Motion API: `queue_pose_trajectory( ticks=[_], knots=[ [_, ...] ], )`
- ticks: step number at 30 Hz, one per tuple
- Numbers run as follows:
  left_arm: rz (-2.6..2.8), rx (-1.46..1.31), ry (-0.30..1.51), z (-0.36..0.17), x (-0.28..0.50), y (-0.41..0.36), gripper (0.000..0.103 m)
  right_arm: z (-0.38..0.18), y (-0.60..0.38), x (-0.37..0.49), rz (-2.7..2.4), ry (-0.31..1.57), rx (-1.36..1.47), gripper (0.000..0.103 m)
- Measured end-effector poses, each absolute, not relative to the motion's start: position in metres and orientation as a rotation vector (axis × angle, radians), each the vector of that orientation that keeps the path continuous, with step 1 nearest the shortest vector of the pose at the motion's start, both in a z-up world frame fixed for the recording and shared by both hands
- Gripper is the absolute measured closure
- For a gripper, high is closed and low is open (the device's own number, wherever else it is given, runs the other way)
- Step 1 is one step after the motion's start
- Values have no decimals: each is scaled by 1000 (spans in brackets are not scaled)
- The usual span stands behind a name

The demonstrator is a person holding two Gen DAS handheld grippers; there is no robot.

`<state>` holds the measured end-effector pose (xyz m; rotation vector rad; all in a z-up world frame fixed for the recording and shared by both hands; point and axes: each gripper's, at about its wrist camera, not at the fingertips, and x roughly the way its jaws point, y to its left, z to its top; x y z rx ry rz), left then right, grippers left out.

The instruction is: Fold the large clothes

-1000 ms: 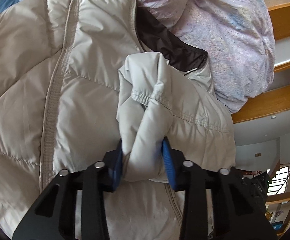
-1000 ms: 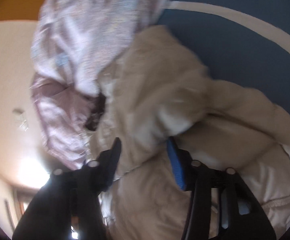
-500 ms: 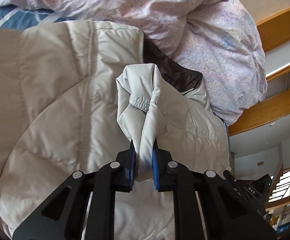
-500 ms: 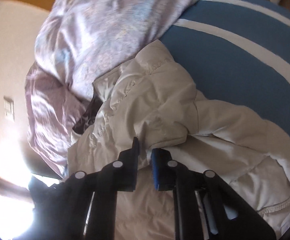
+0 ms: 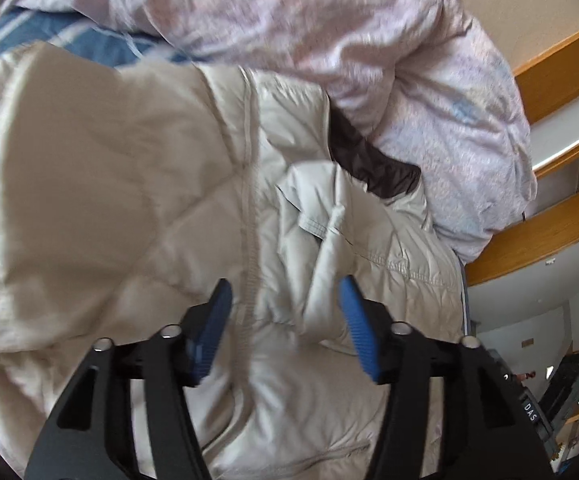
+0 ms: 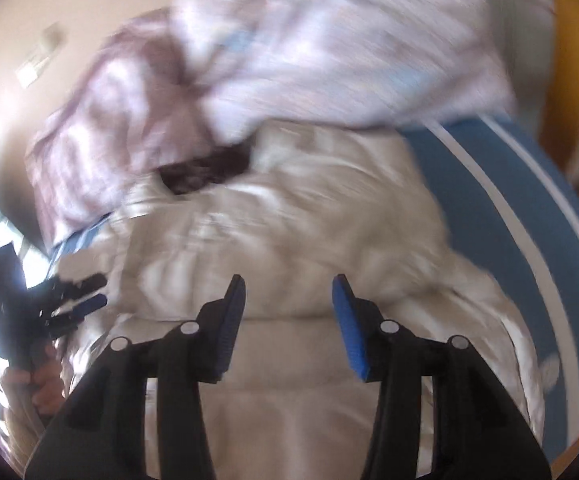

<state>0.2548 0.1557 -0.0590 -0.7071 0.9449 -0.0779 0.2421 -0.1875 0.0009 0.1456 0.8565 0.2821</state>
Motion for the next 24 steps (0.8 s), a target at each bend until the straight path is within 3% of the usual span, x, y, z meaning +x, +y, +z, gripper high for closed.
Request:
queue_pose_trajectory(
  ticks=[10,15,17,18,22,24],
  knots=[
    [115,-615,864,-41,144,222,37,-37,-15,288,484,965,-188,64],
    [177,-708,863,-58,95,256,36,-69,18,289,424,977,-378,64],
    [196,-775,846,-65,77,272,36,-65,12,289,435,992,-334,64],
    [215,-813,829,-68,67,282,36,-60,5,290,446,1008,-282,63],
    [291,-937,770,-81,39,310,36,-37,-22,286,486,1012,-107,45],
    [329,-996,740,-87,29,321,36,-28,-31,280,489,999,-81,44]
  ],
)
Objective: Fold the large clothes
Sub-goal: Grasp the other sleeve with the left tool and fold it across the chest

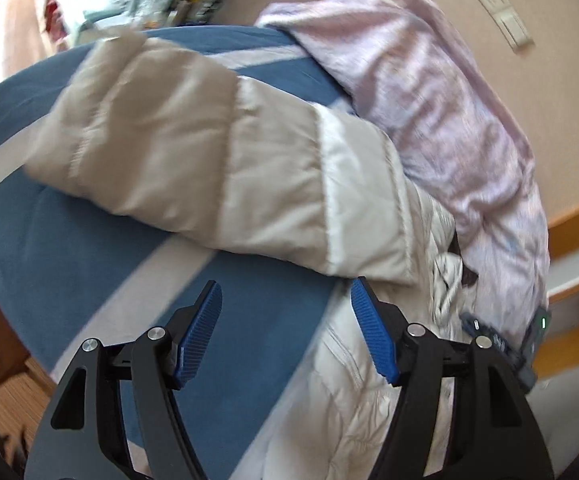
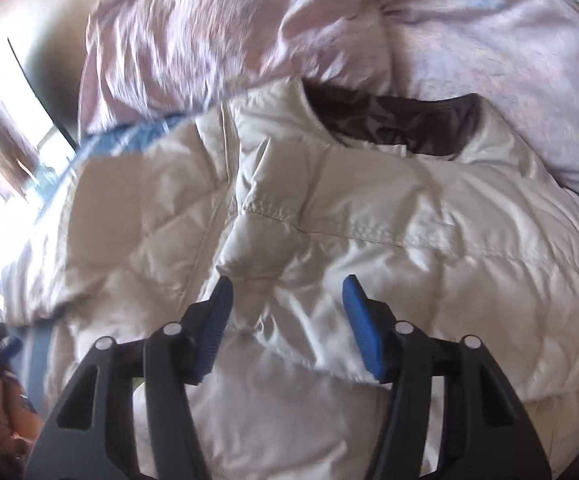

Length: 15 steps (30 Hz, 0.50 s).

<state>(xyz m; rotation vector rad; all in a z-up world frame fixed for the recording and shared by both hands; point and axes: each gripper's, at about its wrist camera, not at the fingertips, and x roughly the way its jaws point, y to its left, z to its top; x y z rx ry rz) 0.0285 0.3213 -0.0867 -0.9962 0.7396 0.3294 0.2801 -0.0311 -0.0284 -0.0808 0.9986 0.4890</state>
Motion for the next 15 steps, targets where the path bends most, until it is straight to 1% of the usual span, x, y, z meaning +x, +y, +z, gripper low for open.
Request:
queue_pose_trajectory(
  ticks=[6,12,13,15],
  knots=[
    [443,-1135,634,-98,9,350,36,-18,-52,270,532,1017,18,44],
    [534,-1227,572,-109,0,369,37,-13,-57,264,537,1002,31,44],
    [548,-1251,565,-113,-1,372,37,-12,-60,263,537,1001,36,44],
    [560,-1280,548,-118,-3,378,45,-12,-62,263,537,999,42,44]
  ],
)
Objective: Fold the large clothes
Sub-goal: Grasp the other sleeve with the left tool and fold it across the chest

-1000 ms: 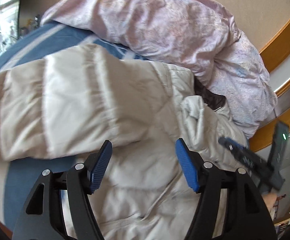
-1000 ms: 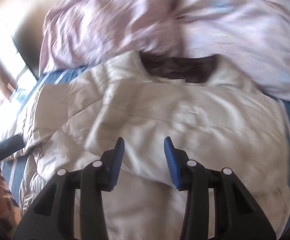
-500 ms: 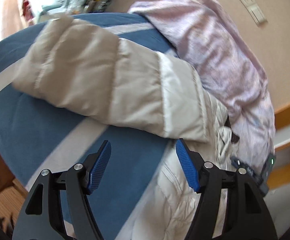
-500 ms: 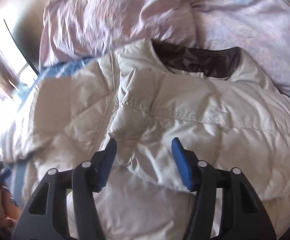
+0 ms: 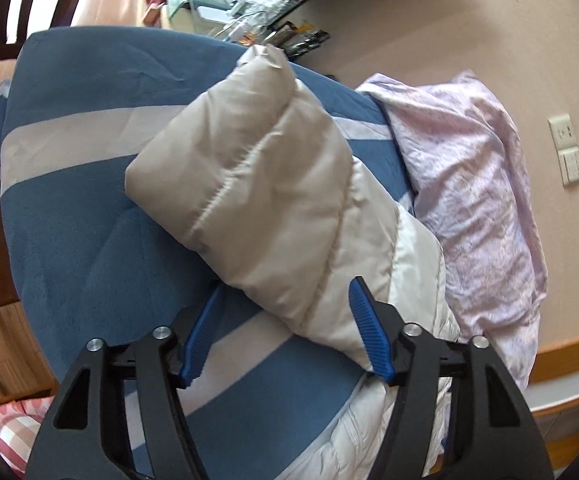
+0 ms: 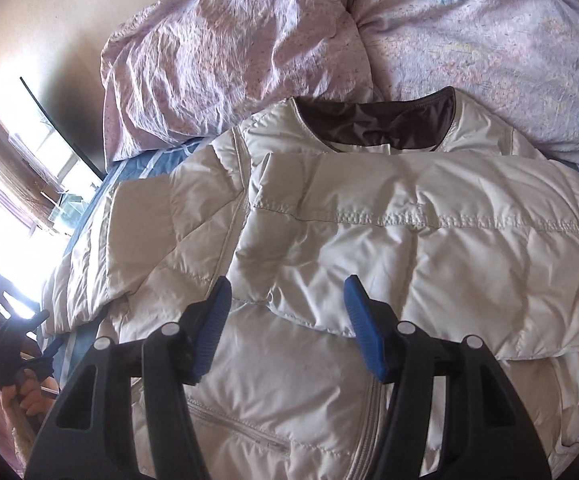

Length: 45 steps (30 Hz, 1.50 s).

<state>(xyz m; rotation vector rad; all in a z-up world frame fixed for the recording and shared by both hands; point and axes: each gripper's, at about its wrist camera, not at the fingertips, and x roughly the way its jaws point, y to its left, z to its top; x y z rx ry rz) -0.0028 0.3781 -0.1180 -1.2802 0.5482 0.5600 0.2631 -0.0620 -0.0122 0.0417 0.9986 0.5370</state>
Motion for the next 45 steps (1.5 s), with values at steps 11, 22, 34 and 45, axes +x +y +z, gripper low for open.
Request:
queue_pose_trajectory(
  ticks=[11,22,34,45],
  knots=[
    [634,-1422,423,-135,-16,401,82,-10,-94,256,512,990,72,44],
    [598,-1169,312,-52,9,393,100,5,-151,256,432,933,153,44],
    [250,-801,226,83,92,299,100,28,-229,255,319,840,273,44],
    [-164,-660,348,96,176,166,100,26,-273,252,248,819,329,44]
  ],
)
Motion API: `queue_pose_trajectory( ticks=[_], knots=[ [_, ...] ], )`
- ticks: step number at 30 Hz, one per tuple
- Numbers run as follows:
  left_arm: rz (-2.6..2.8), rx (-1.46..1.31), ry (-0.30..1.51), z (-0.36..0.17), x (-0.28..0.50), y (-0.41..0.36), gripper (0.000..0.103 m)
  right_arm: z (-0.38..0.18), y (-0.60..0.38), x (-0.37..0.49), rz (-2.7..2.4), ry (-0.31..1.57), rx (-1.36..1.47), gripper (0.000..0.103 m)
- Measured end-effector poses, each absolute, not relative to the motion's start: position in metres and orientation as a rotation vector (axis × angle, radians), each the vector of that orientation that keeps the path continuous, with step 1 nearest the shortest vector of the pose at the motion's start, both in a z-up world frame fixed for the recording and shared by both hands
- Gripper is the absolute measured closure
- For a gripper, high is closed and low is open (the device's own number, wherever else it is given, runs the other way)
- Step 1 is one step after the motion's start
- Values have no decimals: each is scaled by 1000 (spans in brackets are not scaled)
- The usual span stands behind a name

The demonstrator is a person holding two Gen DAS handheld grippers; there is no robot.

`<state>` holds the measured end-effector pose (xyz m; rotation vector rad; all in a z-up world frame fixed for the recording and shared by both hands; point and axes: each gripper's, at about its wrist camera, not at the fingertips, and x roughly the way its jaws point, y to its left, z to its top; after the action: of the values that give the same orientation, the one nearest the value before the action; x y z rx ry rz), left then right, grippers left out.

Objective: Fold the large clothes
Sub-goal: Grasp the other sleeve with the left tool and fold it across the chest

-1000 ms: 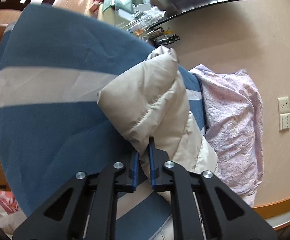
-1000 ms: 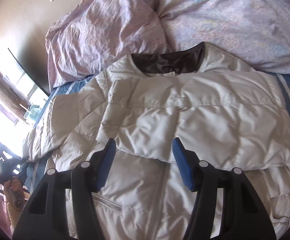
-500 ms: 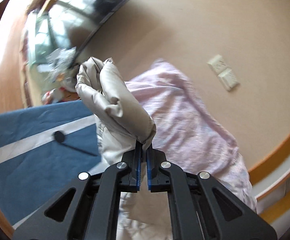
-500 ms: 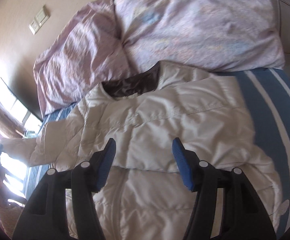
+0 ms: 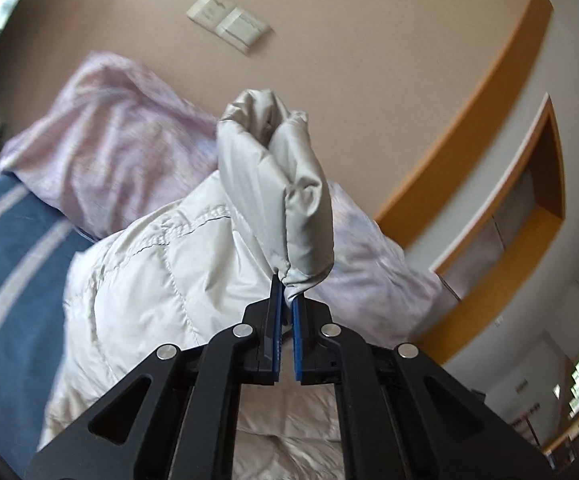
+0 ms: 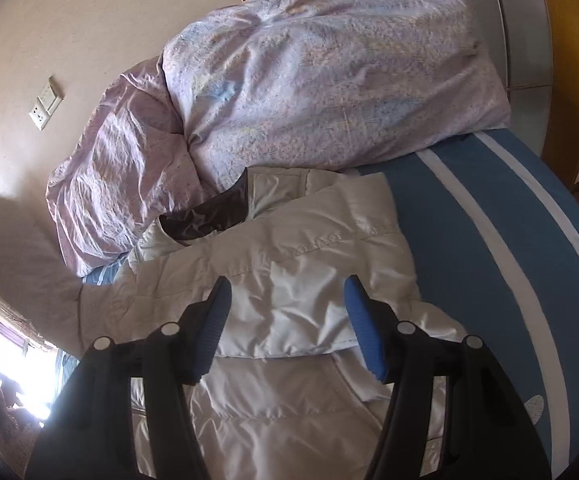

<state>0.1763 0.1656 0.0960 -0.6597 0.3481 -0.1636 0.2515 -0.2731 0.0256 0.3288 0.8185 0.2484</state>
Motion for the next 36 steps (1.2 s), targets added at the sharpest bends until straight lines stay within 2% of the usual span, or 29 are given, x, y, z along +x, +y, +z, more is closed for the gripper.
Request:
queue_pose_trajectory(
  ticks=[6,13,19,21,23,24,25,30,36],
  knots=[
    [-264,-597,500,60,215,101,100,18,-272,255,256,833,336,44],
    [-277,-428,793,-18,256,25,99,8,-254,263,297,873,331,44],
    [-309,-390,906,-40,255,14,91,8,-247,267,341,893,359,44],
    [-341,-414,908,-36,251,24,78,7,-246,270,356,905,374,44],
    [-388,-468,868,-30,243,40,12,3,-241,273,383,928,399,44],
    [-379,-483,832,-23,238,43,4,2,-239,274,395,936,407,44],
    [-372,-482,770,-16,231,51,3,0,-236,276,411,948,420,44],
    [-328,-455,717,2,214,74,3,-11,-218,282,498,1022,461,44],
    [-110,-346,751,-6,194,119,3,-33,-193,292,525,1118,452,47]
  ],
)
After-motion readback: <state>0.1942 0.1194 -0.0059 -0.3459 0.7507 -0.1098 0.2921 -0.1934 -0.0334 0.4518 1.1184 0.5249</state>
